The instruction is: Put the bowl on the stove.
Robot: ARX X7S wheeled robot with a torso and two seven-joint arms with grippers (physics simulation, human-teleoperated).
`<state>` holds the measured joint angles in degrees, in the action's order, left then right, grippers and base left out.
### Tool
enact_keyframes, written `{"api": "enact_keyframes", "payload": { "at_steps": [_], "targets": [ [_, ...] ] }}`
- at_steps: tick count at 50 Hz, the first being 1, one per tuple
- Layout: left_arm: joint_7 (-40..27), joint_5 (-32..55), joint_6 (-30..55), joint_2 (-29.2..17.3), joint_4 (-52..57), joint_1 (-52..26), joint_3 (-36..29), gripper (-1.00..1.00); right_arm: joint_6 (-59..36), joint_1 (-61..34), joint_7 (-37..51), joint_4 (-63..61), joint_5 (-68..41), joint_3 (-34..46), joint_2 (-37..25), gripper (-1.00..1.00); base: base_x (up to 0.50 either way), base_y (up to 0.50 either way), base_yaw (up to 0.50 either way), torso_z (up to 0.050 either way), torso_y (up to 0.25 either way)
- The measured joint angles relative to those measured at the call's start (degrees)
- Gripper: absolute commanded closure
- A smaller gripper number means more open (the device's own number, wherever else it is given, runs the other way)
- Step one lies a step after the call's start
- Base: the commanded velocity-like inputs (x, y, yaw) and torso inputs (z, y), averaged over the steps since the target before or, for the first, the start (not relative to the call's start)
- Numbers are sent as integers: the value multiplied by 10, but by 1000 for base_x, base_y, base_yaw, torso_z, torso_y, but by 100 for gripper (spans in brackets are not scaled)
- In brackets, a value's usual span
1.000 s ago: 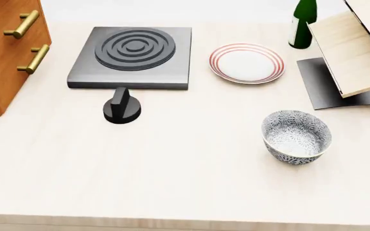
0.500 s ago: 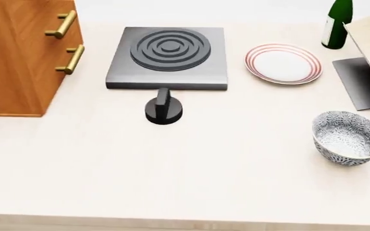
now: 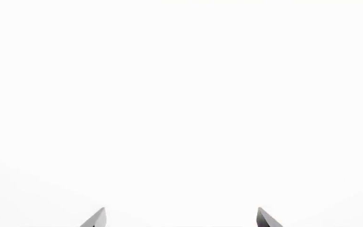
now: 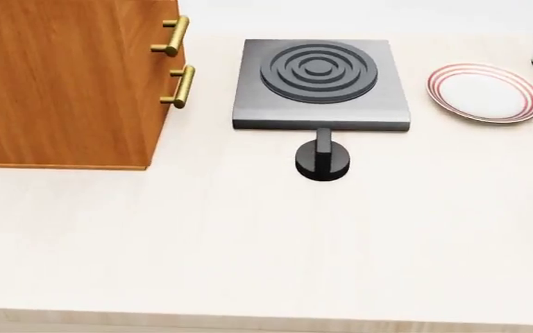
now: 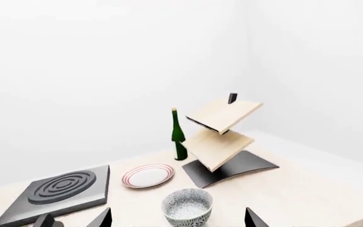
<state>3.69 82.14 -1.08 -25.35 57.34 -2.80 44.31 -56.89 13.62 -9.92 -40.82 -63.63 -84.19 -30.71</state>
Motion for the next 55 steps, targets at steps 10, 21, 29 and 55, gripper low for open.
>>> {"api": "enact_keyframes", "payload": {
  "at_steps": [10, 21, 29, 55],
  "targets": [
    [0, -1, -1, -1, 1, 0, -3, -100, 5, 1, -5, 2, 11, 11, 6, -100, 0, 0, 0, 0, 0],
    [1, -1, -2, -1, 2, 2, -5, -100, 13, 3, -15, 4, 15, 17, 13, -100, 195, 0, 0, 0, 0],
    [2, -2, -3, 0, 2, 4, -7, -100, 21, 5, -26, 6, 21, 21, 19, -100, 500, 0, 0, 0, 0],
    [4, -4, -6, -1, 0, 7, -14, -100, 30, 10, -36, 9, 32, 28, 27, -100, 500, 0, 0, 0, 1]
  ]
}}
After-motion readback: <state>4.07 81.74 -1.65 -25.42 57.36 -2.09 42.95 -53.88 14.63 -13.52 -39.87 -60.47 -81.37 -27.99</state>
